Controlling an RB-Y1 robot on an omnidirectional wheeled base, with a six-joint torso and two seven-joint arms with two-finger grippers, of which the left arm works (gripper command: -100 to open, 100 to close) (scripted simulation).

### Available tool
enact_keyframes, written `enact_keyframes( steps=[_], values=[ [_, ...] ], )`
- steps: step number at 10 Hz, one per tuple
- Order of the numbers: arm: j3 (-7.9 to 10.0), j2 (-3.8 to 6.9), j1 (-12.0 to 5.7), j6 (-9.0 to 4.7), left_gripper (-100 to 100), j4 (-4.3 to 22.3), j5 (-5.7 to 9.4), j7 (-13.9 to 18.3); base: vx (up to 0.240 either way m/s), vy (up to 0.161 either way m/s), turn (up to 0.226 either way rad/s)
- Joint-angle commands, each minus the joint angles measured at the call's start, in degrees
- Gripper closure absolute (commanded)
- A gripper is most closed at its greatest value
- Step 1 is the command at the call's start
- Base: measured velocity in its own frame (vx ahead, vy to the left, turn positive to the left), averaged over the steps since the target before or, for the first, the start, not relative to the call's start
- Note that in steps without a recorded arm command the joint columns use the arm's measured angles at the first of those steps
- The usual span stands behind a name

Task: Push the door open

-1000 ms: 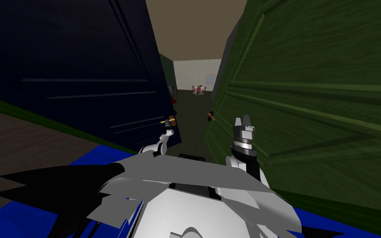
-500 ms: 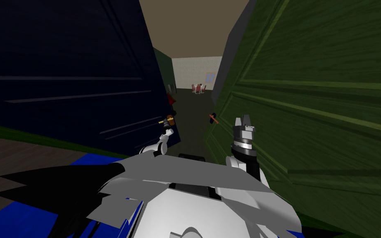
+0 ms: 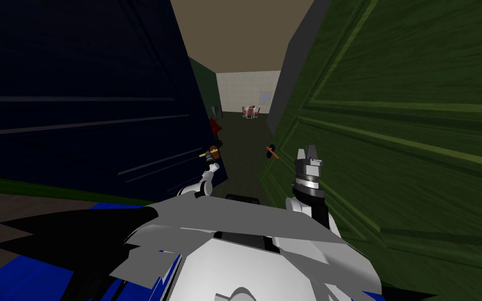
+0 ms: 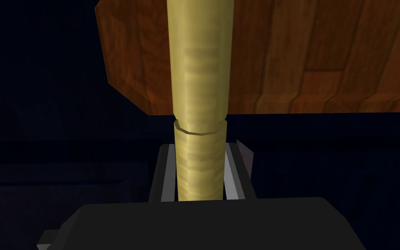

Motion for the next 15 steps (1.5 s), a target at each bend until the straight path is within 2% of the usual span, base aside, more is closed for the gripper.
enact_keyframes(
  steps=[1, 3, 5, 6, 8, 9, 11, 12, 15],
  values=[
    [1.53, 0.03, 0.03, -0.72, 100, -1.5, 1.04, -2.0, 0.11, 0.049, -0.029],
    [1.53, 0.03, 0.03, -0.72, 100, -0.8, 1.04, -2.0, 0.055, 0.028, 0.004],
    [1.53, 0.03, 0.03, -0.72, 100, -1.5, 1.04, -2.0, -0.001, 0.002, -0.007],
    [2.84, -0.51, 0.15, -1.19, 100, -2.3, 2.08, -3.8, 0.065, 0.033, -0.02],
    [3.49, -0.79, 0.21, -1.42, 100, -2.7, 2.6, -4.7, 0.085, 0.043, -0.017],
    [4.8, -1.38, 0.33, -1.89, 100, -3.6, 3.64, -6.5, 0.112, 0.051, -0.018],
    [5.45, -1.68, 0.39, -2.12, 100, -4.0, 4.15, -7.4, 0.113, 0.044, -0.007],
    [6.72, -2.31, 0.5, -2.58, 100, -4.7, 5.16, -9.2, 0.092, 0.045, -0.013],
    [8.54, -3.27, 0.67, -3.23, 100, -5.9, 6.6, -11.7, 0.109, 0.063, -0.012]
  ],
)
